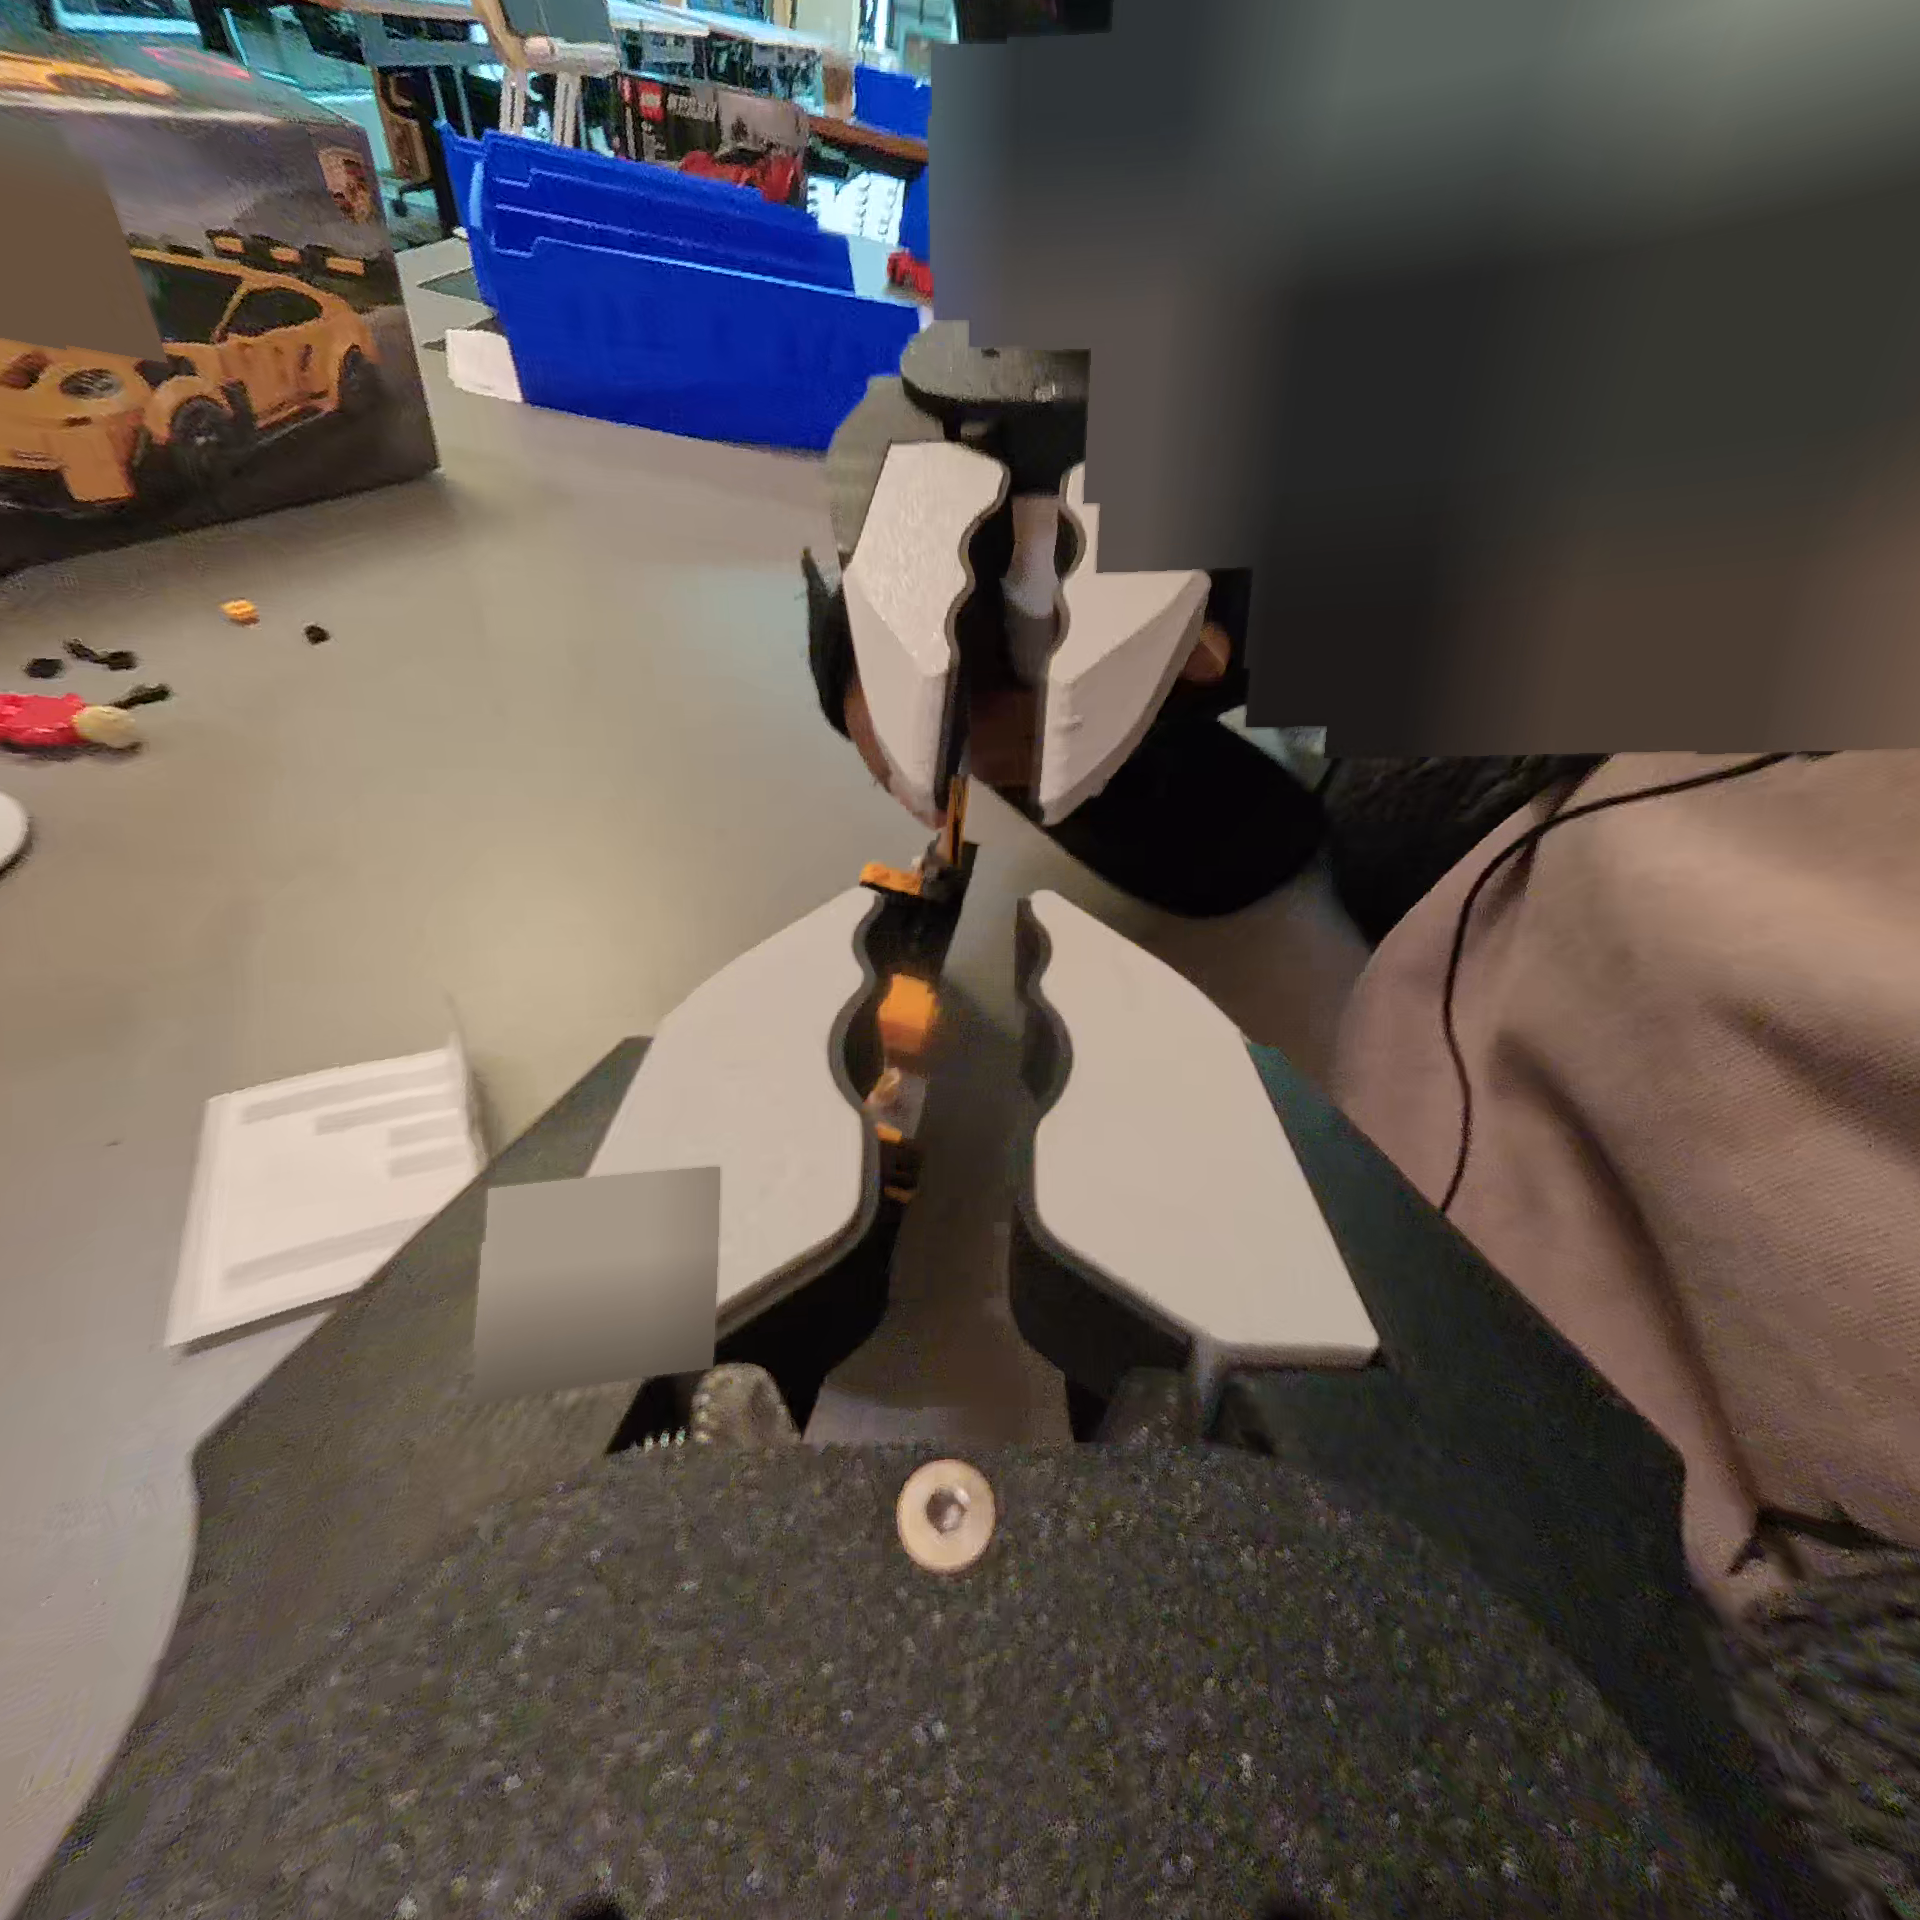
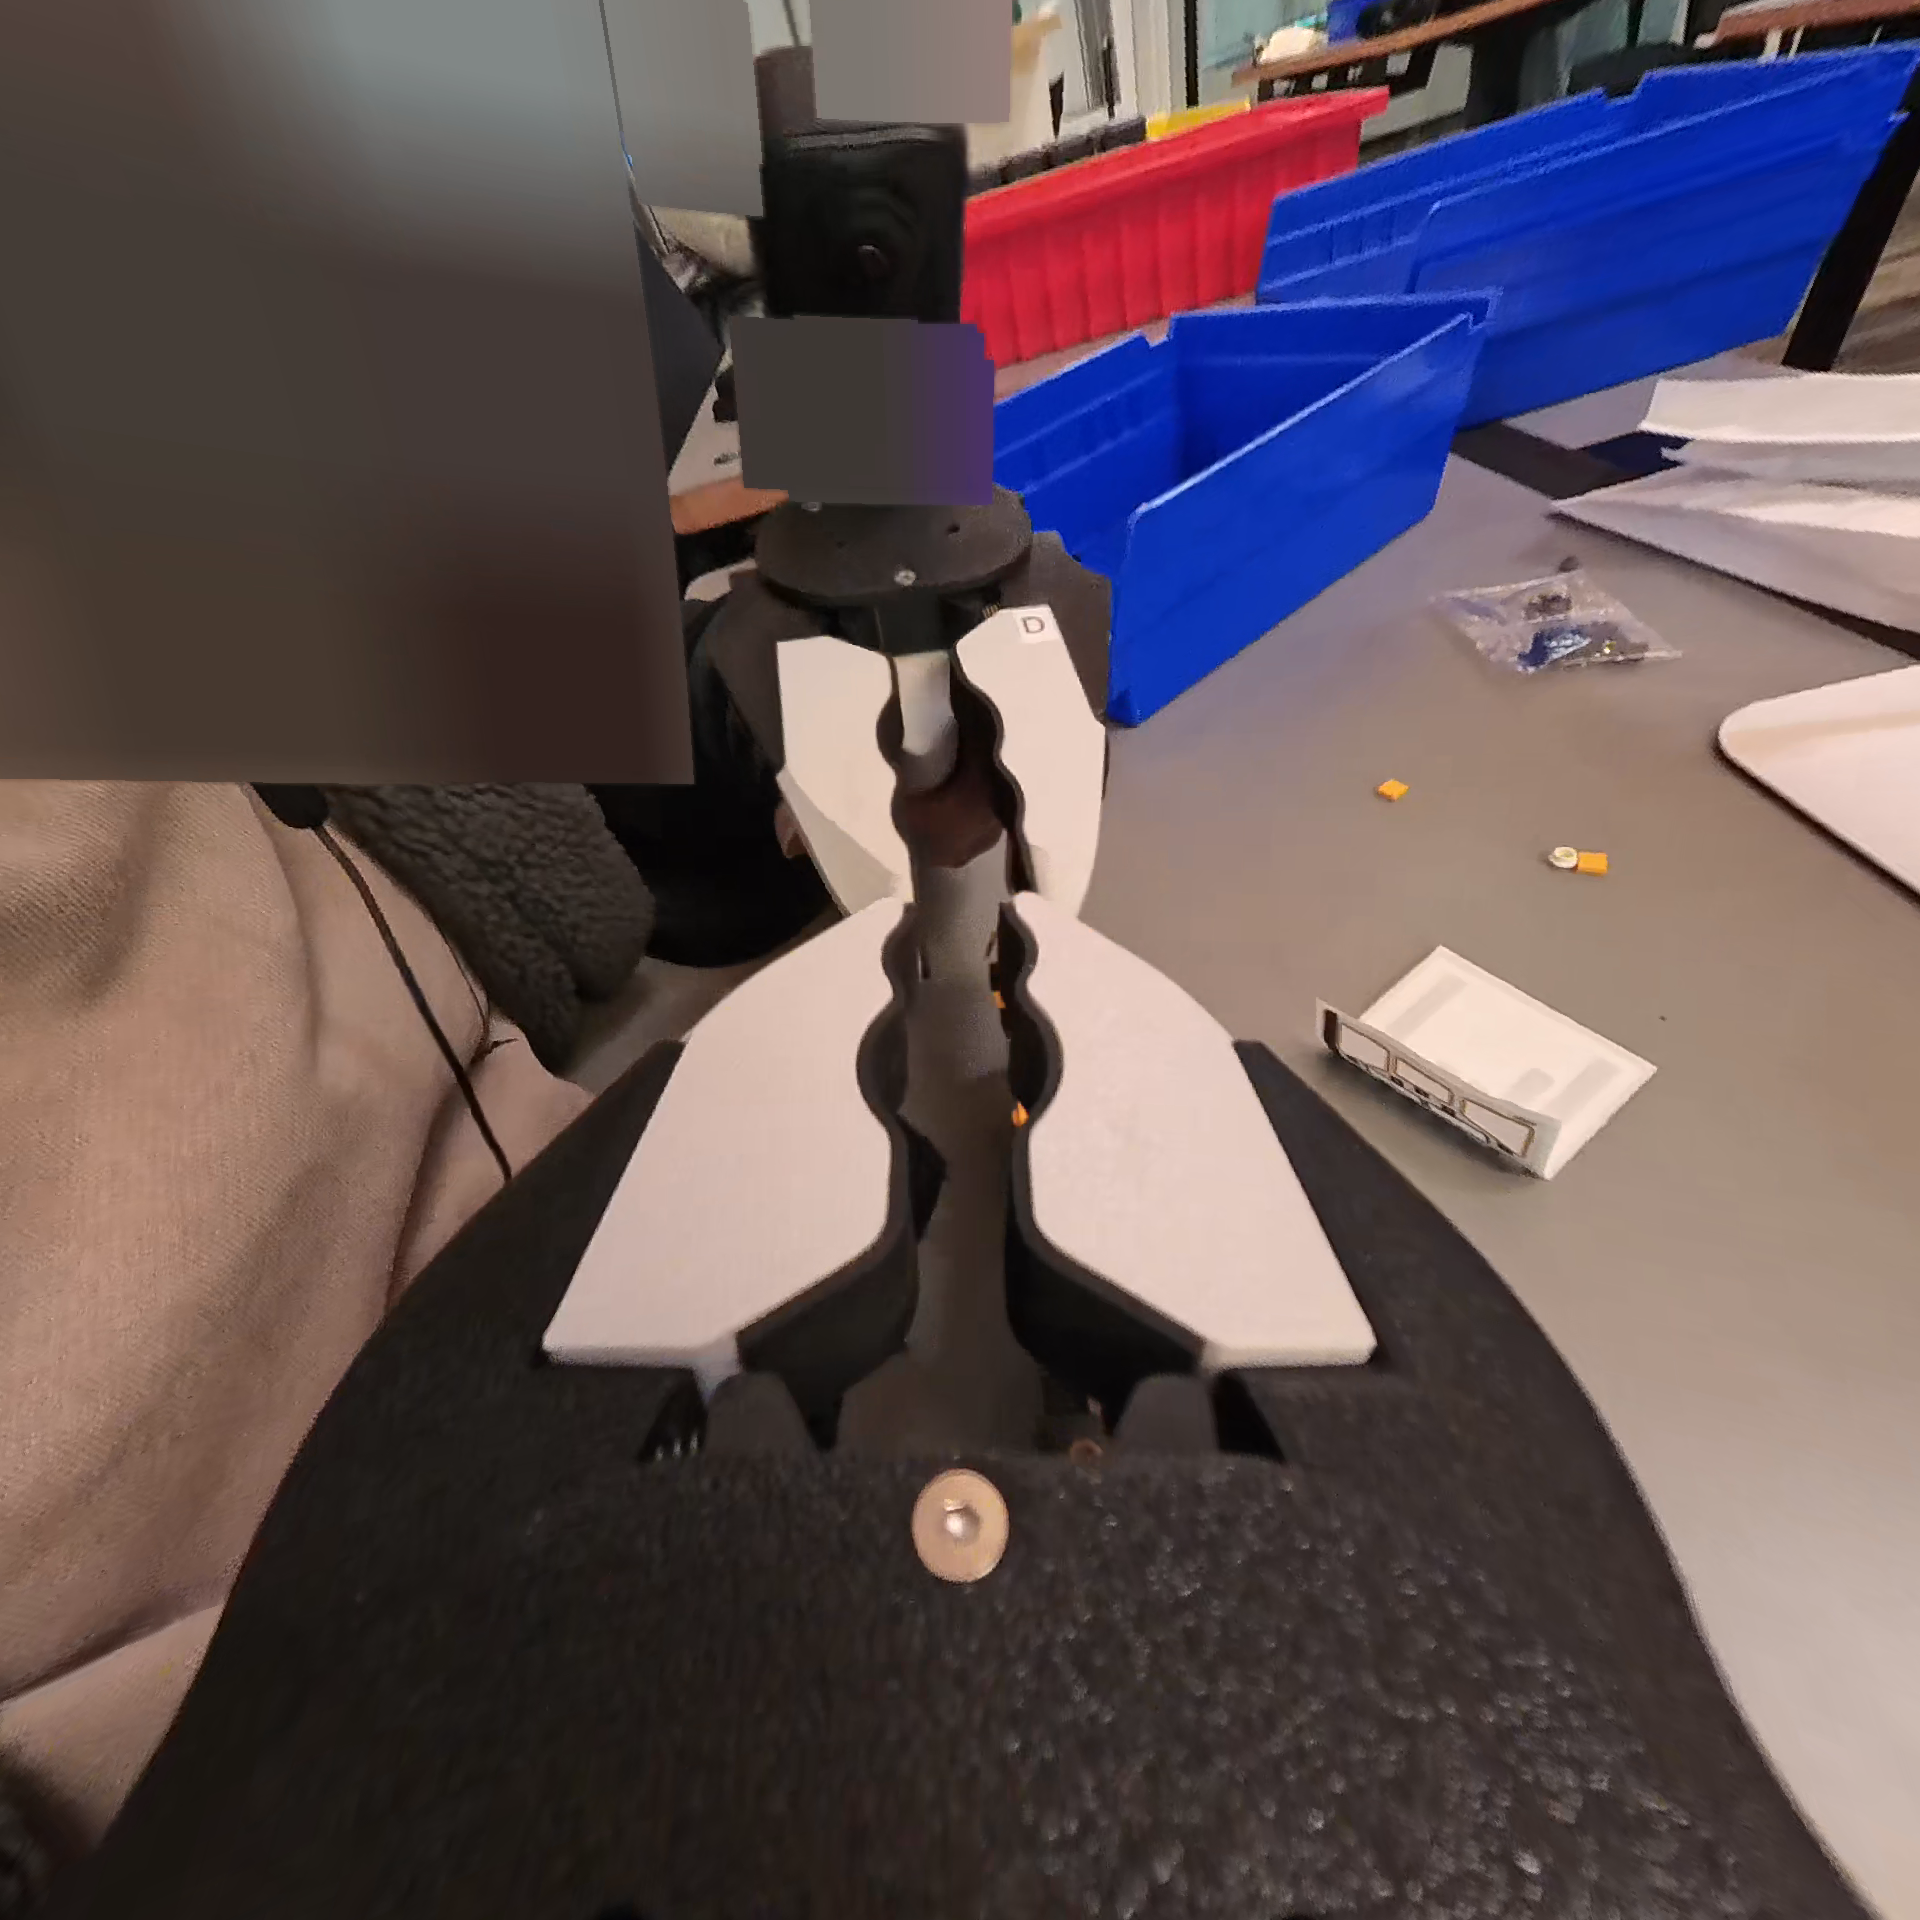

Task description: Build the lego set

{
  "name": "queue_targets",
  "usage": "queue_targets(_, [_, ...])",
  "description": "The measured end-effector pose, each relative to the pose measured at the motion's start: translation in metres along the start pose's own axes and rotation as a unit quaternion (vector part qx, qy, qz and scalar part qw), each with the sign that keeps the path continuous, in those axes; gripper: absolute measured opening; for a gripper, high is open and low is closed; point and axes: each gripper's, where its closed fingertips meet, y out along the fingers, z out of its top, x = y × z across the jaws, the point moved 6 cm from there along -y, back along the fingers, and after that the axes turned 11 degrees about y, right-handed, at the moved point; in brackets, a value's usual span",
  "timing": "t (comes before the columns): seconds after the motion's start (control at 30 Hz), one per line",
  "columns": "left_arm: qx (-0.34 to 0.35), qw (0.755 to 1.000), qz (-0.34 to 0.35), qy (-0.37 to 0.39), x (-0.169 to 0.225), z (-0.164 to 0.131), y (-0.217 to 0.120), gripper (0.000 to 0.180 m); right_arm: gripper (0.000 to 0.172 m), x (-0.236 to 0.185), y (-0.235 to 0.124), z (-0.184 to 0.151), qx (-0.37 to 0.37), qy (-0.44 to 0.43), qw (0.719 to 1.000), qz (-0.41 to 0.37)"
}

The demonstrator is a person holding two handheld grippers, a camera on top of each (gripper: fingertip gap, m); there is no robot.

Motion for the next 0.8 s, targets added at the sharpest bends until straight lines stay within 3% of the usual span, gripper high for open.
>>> queue_targets(0.23, [0.04,0.995,-0.036,-0.081,0.0002,0.006,-0.0008,0.008,0.014,-0.0047,0.0,0.0006,0.013,-0.009,1.0,0.002])
queue_targets(0.8, [0.042,0.984,-0.071,-0.157,-0.0017,0.0033,0.0014,0.0,0.014,0.001,-0.0003,-0.0065,0.002,-0.018,1.0,-0.001])
